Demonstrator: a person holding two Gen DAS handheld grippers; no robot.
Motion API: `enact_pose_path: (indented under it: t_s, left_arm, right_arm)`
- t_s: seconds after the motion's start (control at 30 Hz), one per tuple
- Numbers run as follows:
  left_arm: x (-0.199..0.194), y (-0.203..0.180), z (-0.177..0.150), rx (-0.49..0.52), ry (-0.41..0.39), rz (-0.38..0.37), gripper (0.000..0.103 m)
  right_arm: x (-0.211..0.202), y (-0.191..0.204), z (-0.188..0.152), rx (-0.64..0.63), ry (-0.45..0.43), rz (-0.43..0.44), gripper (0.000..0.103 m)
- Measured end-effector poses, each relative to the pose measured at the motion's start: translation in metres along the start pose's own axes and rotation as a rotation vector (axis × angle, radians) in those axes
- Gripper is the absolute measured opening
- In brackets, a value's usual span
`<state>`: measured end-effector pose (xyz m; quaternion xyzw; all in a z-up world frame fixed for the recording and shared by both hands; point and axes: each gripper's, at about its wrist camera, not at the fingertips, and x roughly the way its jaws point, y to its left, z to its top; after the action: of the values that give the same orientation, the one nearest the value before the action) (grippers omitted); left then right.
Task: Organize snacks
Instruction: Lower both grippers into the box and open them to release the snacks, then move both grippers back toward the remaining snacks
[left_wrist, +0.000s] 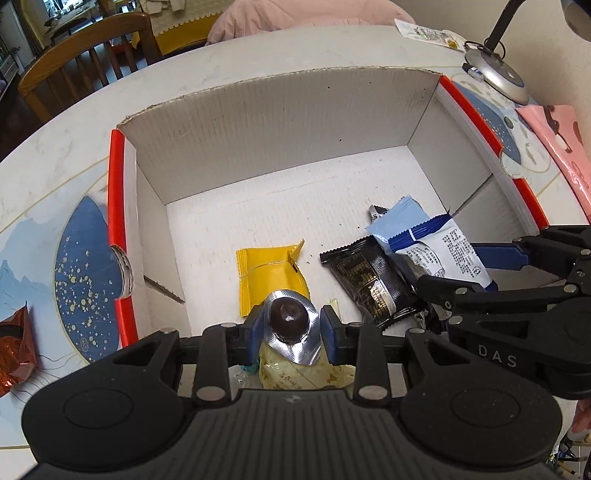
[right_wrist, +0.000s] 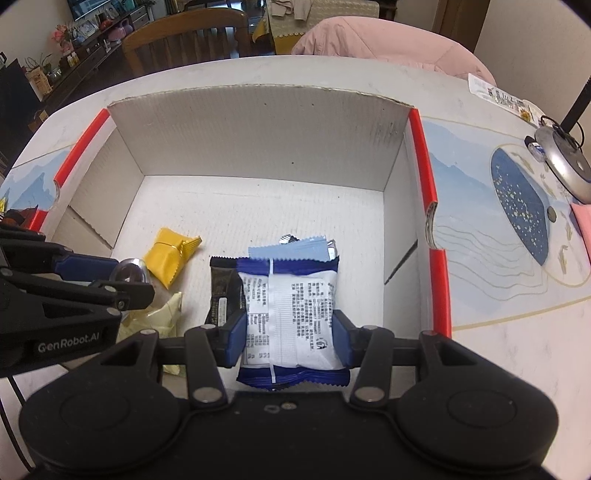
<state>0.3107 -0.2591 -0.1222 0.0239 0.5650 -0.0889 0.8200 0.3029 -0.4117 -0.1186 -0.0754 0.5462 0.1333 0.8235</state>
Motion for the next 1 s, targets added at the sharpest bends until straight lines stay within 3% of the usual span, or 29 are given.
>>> enact_pose_path:
  t_s: [0.17, 0.27, 0.93, 1.0]
  left_arm:
    - [-0.006, 0.003, -0.003, -0.006, -0.015, -0.011, 0.035]
    - [-0.015, 0.005, -0.005, -0.006, -0.046, -0.015, 0.045]
    - [-0.098, 0.044, -0.039, -0.033, -0.212, -0.098, 0.046]
    - [-0.106, 0.051, -0.044, -0.035, -0.231, -0.099, 0.046]
  right_arm:
    - [-0.006, 0.0, 0.0, 0.005, -0.017, 0.009, 0.053]
    - [-0.014, 0.001, -0.001, 0.011, -0.036, 0.011, 0.058]
    - [-0.091, 0.032, -0.013, 0.041, -0.17, 0.089, 0.074]
    - [-0.098, 0.042, -0.014, 0.034, -0.188, 0.102, 0.079]
